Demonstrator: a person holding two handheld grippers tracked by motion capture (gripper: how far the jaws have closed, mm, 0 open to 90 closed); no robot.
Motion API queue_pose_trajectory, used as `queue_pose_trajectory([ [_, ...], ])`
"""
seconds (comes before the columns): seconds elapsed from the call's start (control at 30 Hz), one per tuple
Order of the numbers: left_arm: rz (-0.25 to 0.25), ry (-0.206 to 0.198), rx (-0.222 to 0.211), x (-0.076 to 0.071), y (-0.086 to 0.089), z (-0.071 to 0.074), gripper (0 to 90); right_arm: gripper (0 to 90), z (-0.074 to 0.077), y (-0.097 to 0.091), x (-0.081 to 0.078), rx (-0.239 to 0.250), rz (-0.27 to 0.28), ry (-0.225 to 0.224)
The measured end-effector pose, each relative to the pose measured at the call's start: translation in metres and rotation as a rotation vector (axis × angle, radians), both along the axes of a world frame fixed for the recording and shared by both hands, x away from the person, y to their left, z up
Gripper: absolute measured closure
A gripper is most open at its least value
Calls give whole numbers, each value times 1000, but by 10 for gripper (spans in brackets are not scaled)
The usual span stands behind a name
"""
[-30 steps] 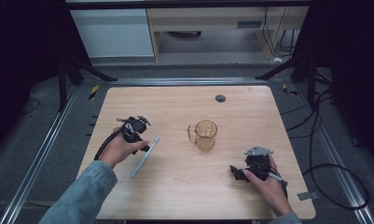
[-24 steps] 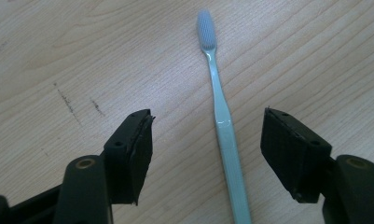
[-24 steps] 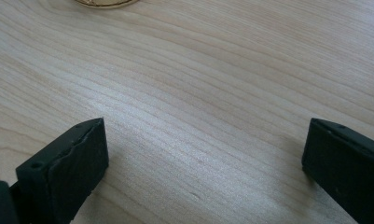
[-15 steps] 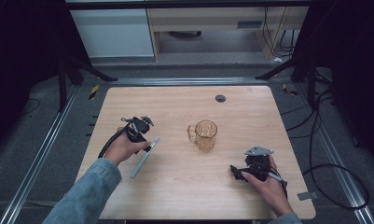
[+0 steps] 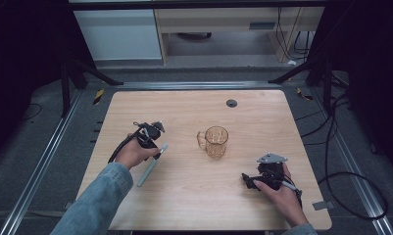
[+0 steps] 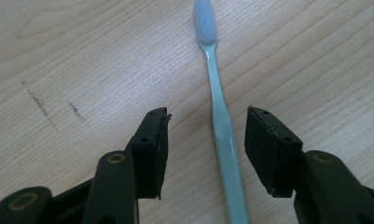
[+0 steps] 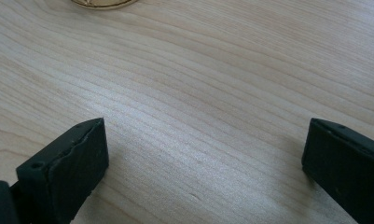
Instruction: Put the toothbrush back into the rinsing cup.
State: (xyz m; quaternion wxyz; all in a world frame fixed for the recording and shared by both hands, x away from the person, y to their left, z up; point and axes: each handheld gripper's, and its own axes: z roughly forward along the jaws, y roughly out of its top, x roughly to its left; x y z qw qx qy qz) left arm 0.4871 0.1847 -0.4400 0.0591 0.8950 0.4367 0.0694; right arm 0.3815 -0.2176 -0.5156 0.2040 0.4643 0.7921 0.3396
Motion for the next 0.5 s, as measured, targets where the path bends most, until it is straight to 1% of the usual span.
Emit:
queue_pose_trajectory([
  [0.13, 3, 24, 6, 3, -3, -4, 529, 7, 0, 0, 0, 5, -3, 5],
  [0.2, 3, 30, 12, 5, -6, -7, 544, 7, 0, -1, 0, -9, 6, -3],
  [0.27, 2, 37, 15, 6, -9, -10, 558, 7, 0, -1, 0, -10, 6, -4],
  [0.33, 0, 52, 24, 7, -11, -12, 576, 7, 0, -1, 0, -8, 6, -3],
  [0.37, 0, 54, 27, 7, -11, -13, 588, 7, 0, 0, 0, -1, -1, 4],
  [0.5, 9, 65, 25, 8, -12, -15, 628, 7, 0, 0, 0, -1, -1, 3],
])
